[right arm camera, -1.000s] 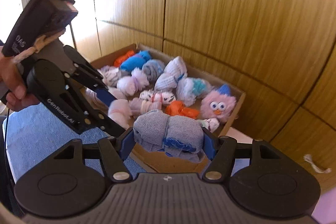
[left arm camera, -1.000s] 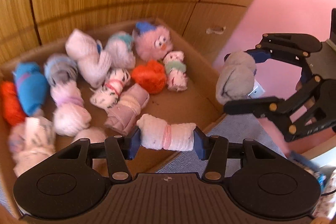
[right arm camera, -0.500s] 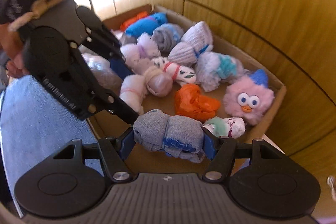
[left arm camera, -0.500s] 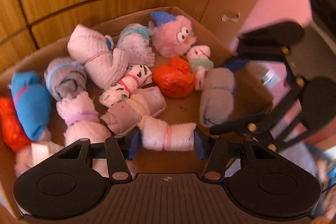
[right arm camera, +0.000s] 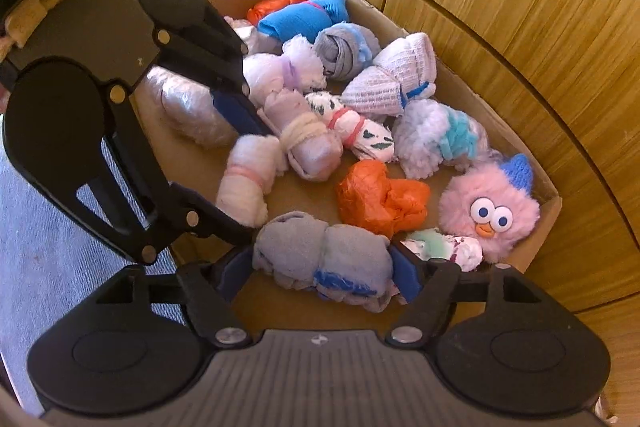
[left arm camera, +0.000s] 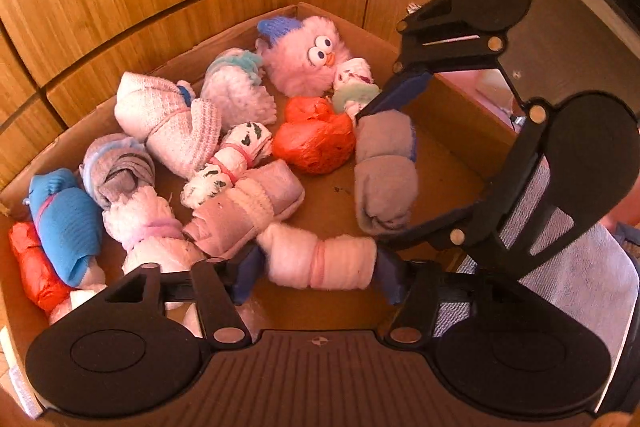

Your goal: Organize objects

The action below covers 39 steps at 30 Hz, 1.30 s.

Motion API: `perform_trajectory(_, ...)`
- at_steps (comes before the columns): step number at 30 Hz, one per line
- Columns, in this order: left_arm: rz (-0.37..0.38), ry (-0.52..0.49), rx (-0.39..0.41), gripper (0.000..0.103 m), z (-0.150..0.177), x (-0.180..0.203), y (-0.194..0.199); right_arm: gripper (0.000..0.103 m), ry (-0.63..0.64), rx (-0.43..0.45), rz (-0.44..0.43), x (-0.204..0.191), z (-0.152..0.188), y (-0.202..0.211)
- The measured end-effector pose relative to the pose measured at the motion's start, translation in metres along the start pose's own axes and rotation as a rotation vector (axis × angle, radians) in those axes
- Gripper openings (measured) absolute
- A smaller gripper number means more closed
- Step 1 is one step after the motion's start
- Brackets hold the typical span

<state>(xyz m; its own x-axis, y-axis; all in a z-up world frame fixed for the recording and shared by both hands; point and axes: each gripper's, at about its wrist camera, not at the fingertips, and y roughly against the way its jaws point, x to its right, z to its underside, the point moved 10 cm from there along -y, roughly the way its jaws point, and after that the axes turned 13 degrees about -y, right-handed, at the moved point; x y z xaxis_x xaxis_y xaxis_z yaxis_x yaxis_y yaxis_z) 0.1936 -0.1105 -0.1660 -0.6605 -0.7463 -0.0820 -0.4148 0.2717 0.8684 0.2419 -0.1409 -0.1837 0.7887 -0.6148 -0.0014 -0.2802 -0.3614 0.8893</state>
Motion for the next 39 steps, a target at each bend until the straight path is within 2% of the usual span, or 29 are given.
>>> perform_trajectory(5,0.024,0.088,0.006,0.08,0.003,-0.008,0.003,0.071,-0.029,0.007,0.017,0.004,0.006,0.008)
perform_trajectory(14,-0.009,0.223,0.029,0.089,0.01,-0.014,0.016,0.074,-0.153,0.037,0.05,0.014,0.024,0.026)
perform_trajectory(18,-0.035,0.251,0.044,0.099,0.009,-0.008,0.026,0.079,-0.193,0.044,0.076,0.019,0.026,0.032)
perform_trajectory(19,-0.045,0.254,0.054,0.1,0.008,-0.008,0.03,0.083,-0.201,0.051,0.086,0.02,0.025,0.033)
perform_trajectory(23,-0.08,0.29,0.063,0.103,0.005,-0.007,0.039,0.085,-0.236,0.062,0.116,0.012,0.014,0.027)
perform_trajectory(24,-0.094,0.303,0.066,0.103,0.001,-0.008,0.031,0.087,-0.24,0.067,0.126,0.01,0.014,0.029)
perform_trajectory(28,-0.142,0.36,0.086,0.103,0.005,-0.011,0.043,0.095,-0.311,0.097,0.152,0.006,0.011,0.034)
perform_trajectory(33,-0.193,0.42,0.121,0.103,0.01,-0.014,0.059,0.098,-0.385,0.132,0.219,0.0,0.012,0.038)
perform_trajectory(39,-0.347,0.443,0.207,0.103,0.022,-0.015,0.092,0.102,-0.483,0.226,0.288,-0.008,0.014,0.049)
